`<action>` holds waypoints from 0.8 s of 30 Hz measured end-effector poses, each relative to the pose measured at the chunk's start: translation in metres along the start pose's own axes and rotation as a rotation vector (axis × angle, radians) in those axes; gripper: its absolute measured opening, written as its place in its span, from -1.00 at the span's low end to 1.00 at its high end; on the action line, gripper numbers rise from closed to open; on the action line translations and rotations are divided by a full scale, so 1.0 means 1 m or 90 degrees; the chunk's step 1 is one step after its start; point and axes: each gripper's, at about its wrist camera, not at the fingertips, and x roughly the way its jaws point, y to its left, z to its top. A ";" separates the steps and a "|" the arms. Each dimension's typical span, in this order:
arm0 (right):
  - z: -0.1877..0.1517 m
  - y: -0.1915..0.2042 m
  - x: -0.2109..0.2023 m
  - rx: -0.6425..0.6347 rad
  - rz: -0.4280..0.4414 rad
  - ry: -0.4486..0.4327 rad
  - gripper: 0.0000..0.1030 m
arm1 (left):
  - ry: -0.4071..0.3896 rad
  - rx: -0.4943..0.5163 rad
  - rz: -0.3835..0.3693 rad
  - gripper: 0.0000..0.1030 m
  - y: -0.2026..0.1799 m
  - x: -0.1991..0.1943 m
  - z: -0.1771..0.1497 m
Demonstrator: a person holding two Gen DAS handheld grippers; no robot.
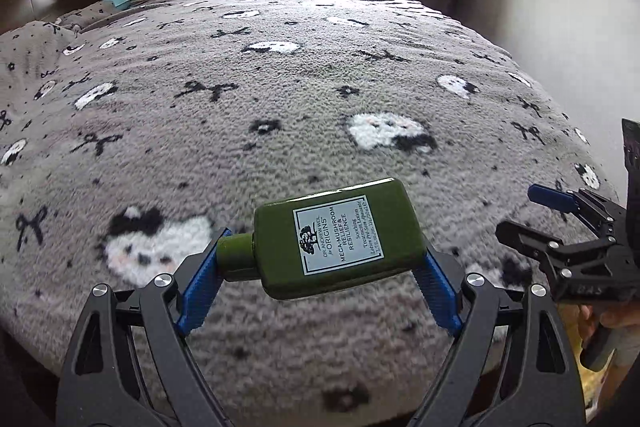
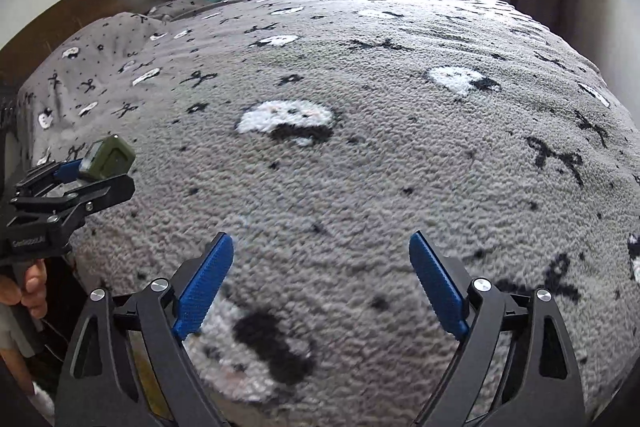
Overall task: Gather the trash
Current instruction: 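Carry the green bottle down over the floor bin with the left tool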
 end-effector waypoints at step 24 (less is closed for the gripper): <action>-0.161 0.023 -0.059 0.042 0.014 0.076 0.57 | 0.141 0.021 -0.055 0.59 -0.047 -0.020 -0.182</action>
